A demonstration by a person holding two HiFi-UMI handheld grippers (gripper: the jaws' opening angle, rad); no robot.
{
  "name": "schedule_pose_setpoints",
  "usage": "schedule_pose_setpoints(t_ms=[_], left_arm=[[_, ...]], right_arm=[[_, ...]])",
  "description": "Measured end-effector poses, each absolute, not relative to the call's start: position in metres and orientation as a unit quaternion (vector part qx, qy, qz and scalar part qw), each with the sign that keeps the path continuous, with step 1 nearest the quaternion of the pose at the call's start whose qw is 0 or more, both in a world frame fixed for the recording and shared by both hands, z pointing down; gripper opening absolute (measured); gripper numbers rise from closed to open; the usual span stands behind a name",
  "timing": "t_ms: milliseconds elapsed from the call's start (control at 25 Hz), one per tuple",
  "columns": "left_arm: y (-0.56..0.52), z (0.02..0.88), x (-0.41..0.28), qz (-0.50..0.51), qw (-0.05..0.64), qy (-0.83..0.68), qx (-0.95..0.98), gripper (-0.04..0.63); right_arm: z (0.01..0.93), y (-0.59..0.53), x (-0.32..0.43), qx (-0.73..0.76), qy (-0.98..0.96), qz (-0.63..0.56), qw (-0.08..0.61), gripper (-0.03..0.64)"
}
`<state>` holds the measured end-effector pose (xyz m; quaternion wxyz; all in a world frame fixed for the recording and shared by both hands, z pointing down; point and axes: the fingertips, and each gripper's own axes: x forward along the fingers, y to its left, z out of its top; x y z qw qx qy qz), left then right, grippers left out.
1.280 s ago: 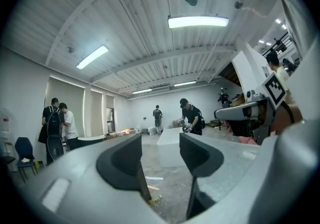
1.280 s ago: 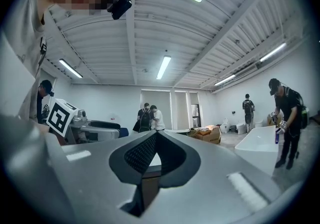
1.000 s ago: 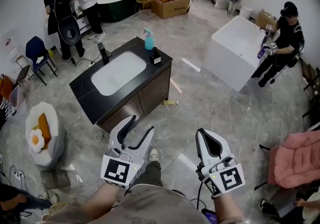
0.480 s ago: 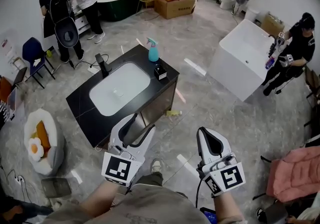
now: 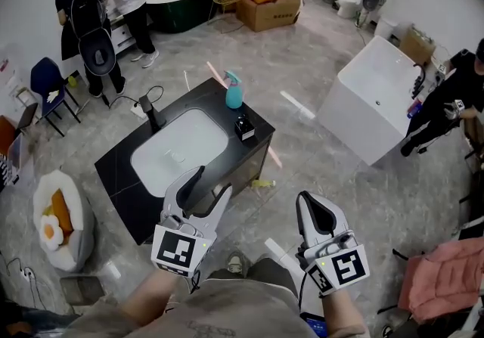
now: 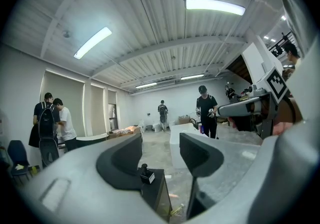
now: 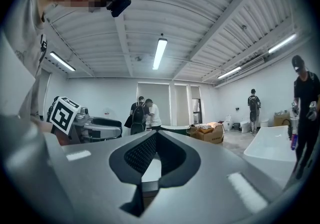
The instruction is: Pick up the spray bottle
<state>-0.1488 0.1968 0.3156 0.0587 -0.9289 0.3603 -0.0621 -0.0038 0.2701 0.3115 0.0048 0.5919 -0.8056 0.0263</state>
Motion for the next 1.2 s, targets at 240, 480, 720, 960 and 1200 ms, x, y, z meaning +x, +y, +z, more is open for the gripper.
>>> schedule_pose_setpoints(t_ms=[240, 480, 720, 960, 1200], left_arm=[[0.152, 0.324, -0.123, -0.077, 0.056, 0.374, -0.922, 0.219], [0.095, 0.332, -0.084, -0.092, 0.053, 0.399, -0.911, 0.219], [0.031, 0.331, -0.044, -0.102, 0.051, 0.428, -0.897, 0.219], [-0.026, 0.332, -0.021, -0.112, 0.045, 0.466, -0.876, 0.219], [-0.056, 0.337, -0.005, -0.118, 0.044, 0.496, -0.859, 0.219]], right_arm=[[0.317, 0.220, 0.029, 0.581, -0.813, 0.031, 0.003, 0.029], [0.326, 0.148, 0.068, 0.553, -0.832, 0.041, 0.007, 0.029], [0.329, 0.073, 0.107, 0.519, -0.853, 0.050, 0.014, 0.029], [0.327, 0.007, 0.137, 0.485, -0.873, 0.051, 0.014, 0.029], [0.332, -0.036, 0.155, 0.453, -0.890, 0.049, 0.017, 0.029]])
